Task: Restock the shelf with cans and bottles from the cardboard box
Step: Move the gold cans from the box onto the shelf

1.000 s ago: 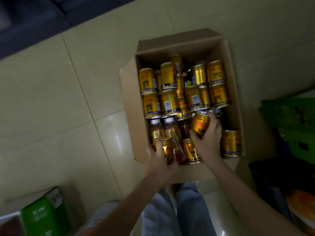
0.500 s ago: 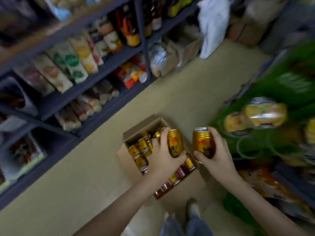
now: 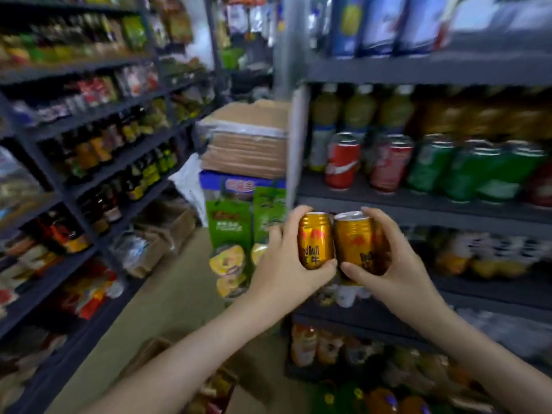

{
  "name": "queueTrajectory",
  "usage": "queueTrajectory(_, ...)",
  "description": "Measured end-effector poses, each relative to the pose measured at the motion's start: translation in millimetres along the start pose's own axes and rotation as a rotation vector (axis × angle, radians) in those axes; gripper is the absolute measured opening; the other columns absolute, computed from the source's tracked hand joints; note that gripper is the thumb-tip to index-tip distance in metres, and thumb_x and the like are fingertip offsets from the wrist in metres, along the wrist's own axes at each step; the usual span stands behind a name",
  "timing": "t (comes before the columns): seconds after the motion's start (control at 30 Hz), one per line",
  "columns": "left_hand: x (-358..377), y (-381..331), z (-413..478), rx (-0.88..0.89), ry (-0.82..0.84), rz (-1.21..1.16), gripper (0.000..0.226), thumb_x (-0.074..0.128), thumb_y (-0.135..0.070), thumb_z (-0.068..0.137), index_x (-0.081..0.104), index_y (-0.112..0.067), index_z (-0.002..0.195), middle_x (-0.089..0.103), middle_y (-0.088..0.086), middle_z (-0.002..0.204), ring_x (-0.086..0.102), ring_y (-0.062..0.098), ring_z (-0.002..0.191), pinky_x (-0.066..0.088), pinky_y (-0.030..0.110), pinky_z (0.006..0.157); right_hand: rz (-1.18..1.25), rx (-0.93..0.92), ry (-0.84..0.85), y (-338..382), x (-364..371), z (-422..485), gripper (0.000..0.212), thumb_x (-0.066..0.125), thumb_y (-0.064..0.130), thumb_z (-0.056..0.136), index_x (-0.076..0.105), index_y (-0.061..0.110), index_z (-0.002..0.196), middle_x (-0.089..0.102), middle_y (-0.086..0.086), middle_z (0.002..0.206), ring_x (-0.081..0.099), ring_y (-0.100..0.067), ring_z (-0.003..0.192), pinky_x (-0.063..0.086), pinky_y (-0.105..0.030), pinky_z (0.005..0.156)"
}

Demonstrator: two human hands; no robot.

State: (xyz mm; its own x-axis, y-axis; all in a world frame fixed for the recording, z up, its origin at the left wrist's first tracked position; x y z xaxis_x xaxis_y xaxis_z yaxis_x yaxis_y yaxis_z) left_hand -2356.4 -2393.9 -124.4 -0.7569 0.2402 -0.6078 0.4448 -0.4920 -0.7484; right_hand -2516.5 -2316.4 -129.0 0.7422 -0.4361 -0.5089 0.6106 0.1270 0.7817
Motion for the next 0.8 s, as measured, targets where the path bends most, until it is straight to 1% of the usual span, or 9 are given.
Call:
queueTrajectory(0.07,40,-70,1,0.099,0.022,0.0,0.078,0.072,-0.046,0.075,0.019,-0.052,0.131,0.039,-0.006,0.123,0.049,0.014,0.099,0.043,0.028,0.075,-0.01,-0.002,-0.04,-7,-80,-29,0.078,0.079,0.026,0.075,0.032,0.052,0.132,0.041,0.025,0.127,0.052,-0.006,0.112,0.051,-0.035,0.09)
queueTrajectory(0.13,82,-141,3,0.205,0.042,-0.048,0.078,0.074,-0.045,0.073,0.02,-0.053,0.129,0.042,-0.005,0.122,0.052,0.016,0.101,0.048,0.035,0.083,-0.009,-0.026,-0.12,-11,-160,-56,0.074,0.078,0.025,0.075,0.033,0.053,0.126,0.04,0.032,0.121,0.051,0.002,0.108,0.051,-0.023,0.084)
queueTrajectory(0.23,141,-238,5,0.338,0.1,-0.088,0.079,0.075,-0.044,0.073,0.021,-0.052,0.13,0.041,-0.006,0.123,0.051,0.015,0.102,0.048,0.033,0.085,-0.034,-0.05,-0.259,-20,-265,-91,0.072,0.079,0.019,0.073,0.033,0.049,0.119,0.043,0.027,0.117,0.049,0.009,0.106,0.049,-0.012,0.08)
queueTrajectory(0.33,187,-319,12,0.444,0.121,-0.099,0.079,0.075,-0.044,0.071,0.023,-0.051,0.13,0.042,-0.006,0.121,0.053,0.016,0.1,0.05,0.037,0.086,-0.078,-0.036,-0.356,-32,-349,-112,0.07,0.079,0.021,0.073,0.03,0.05,0.113,0.041,0.024,0.116,0.053,0.001,0.104,0.053,-0.02,0.078)
queueTrajectory(0.37,200,-341,15,0.474,0.127,-0.092,0.079,0.076,-0.044,0.071,0.023,-0.05,0.13,0.042,-0.006,0.121,0.053,0.016,0.1,0.049,0.035,0.084,-0.094,-0.032,-0.382,-37,-371,-116,0.069,0.079,0.022,0.074,0.029,0.05,0.112,0.042,0.021,0.115,0.054,-0.003,0.102,0.054,-0.024,0.078)
queueTrajectory(0.43,225,-377,22,0.54,0.133,-0.082,0.08,0.076,-0.044,0.071,0.023,-0.05,0.13,0.041,-0.006,0.121,0.052,0.015,0.1,0.045,0.03,0.082,-0.104,-0.03,-0.435,-46,-410,-123,0.068,0.079,0.021,0.074,0.028,0.05,0.109,0.044,0.014,0.114,0.056,-0.009,0.1,0.054,-0.027,0.078)
queueTrajectory(0.53,255,-420,35,0.62,0.135,-0.068,0.079,0.077,-0.044,0.071,0.023,-0.047,0.129,0.041,-0.004,0.122,0.052,0.016,0.1,0.043,0.028,0.079,-0.107,-0.054,-0.499,-61,-454,-125,0.064,0.078,0.021,0.076,0.029,0.046,0.109,0.047,0.005,0.116,0.056,-0.012,0.102,0.054,-0.027,0.08)
queueTrajectory(0.67,285,-461,67,0.684,0.131,-0.044,0.078,0.076,-0.046,0.072,0.022,-0.047,0.128,0.041,-0.004,0.121,0.055,0.018,0.097,0.051,0.032,0.081,-0.085,-0.068,-0.556,-83,-506,-105,0.063,0.077,0.019,0.078,0.029,0.044,0.11,0.05,0.006,0.113,0.057,-0.004,0.098,0.053,-0.024,0.081)
queueTrajectory(0.8,302,-488,113,0.741,0.043,-0.061,0.081,0.077,-0.049,0.071,0.02,-0.049,0.129,0.039,-0.006,0.127,0.051,0.015,0.104,0.046,0.028,0.084,-0.109,-0.091,-0.533,-92,-561,-62,0.059,0.075,0.017,0.08,0.029,0.039,0.109,0.055,0.007,0.104,0.061,0.005,0.085,0.051,-0.013,0.071)
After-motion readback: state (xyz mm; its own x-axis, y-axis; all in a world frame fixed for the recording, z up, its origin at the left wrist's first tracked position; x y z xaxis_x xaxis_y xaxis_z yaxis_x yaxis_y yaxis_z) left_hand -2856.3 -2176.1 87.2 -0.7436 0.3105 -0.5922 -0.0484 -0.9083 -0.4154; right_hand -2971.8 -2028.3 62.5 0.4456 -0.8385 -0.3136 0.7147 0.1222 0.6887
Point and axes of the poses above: each hand's wrist, its own z-axis towards the middle knuckle, its own x-axis out of the palm, y = z × x, the point moved 3 cm from there along z, towards the middle knuckle
